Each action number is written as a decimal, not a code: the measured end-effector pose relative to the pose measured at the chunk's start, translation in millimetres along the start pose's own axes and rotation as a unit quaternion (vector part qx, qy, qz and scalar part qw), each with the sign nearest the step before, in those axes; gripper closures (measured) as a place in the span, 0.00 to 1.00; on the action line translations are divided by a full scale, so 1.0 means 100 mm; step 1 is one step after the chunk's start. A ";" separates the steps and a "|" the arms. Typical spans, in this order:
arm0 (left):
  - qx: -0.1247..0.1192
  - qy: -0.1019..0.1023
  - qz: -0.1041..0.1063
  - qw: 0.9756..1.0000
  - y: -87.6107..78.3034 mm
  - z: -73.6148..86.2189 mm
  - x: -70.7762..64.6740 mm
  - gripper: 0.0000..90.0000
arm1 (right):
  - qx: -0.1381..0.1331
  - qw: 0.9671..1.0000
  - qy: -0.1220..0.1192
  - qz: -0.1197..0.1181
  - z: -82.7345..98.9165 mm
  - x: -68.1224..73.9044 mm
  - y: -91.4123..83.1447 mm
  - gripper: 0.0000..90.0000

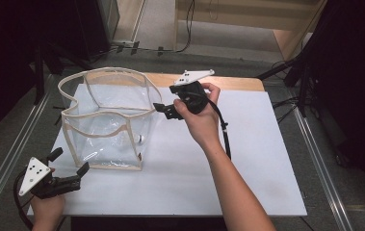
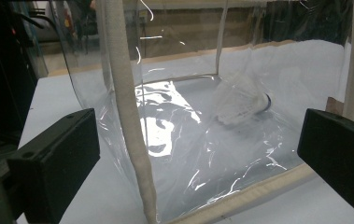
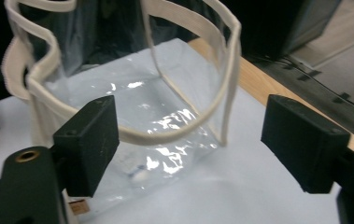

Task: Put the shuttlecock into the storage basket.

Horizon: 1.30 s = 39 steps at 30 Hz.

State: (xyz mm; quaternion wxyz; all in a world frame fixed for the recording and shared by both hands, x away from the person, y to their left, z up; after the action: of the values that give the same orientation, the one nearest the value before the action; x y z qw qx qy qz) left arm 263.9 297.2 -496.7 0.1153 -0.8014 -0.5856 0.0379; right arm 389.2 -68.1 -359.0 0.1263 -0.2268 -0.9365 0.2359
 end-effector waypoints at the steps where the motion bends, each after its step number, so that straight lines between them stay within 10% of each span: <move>1: 0.000 0.000 0.000 1.000 0.00 0.00 0.00 0.00 | -0.001 1.000 0.001 0.005 0.01 -0.01 -0.02 0.17; 9: 0.001 0.000 -0.001 1.000 0.00 0.00 0.00 0.00 | -0.011 1.000 0.020 0.002 0.10 -0.03 -0.13 0.00; 39: 0.001 0.000 -0.002 1.000 0.00 0.00 -0.01 0.00 | -0.001 0.999 0.041 0.024 0.83 -0.10 -0.20 0.00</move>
State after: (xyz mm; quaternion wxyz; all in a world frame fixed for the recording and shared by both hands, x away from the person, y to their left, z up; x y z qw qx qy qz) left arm 263.5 296.2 -496.9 0.1158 -0.8004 -0.5870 0.0381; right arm 361.7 -120.6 -420.8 0.1584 -0.2588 -0.9250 0.2289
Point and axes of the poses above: each handheld gripper's, and its own axes: y roughly forward along the jaws, z roughly out of its underside, x roughly to its left, the point moved 4 cm from there along y, roughly forward along the jaws, and after that the axes turned 12 degrees about -z, right-handed, at the moved point
